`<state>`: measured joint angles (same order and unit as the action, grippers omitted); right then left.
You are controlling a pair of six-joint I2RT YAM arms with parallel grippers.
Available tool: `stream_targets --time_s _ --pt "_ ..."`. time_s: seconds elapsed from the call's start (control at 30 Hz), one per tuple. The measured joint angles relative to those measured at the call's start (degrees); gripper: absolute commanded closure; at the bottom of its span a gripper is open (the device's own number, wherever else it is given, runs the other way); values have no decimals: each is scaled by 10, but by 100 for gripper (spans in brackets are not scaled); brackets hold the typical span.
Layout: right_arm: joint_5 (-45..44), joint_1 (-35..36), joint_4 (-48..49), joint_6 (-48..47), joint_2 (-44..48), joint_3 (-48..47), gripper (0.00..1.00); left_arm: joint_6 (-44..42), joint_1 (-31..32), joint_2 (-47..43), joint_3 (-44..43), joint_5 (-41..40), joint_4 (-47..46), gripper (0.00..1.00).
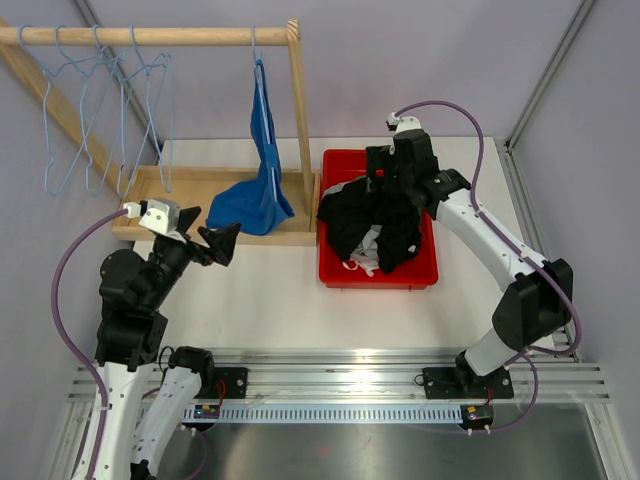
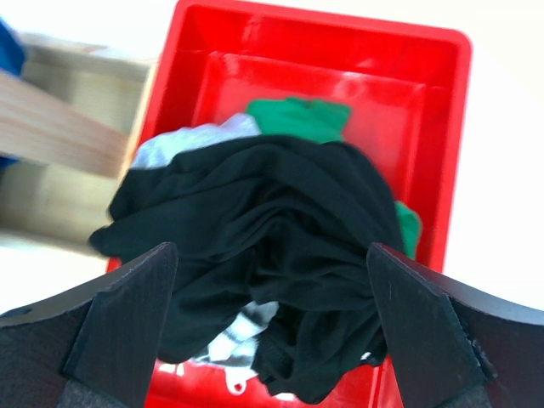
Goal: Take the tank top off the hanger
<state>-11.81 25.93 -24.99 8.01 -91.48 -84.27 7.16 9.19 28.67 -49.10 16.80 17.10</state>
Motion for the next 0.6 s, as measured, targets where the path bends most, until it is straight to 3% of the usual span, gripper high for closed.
stream_targets --time_s 0.37,0.6 --pt "74 12 30 20 44 89 0 36 10 46 -11 129 -42 1" --pt "80 42 50 28 59 145 1 39 64 111 -99 132 -54 1"
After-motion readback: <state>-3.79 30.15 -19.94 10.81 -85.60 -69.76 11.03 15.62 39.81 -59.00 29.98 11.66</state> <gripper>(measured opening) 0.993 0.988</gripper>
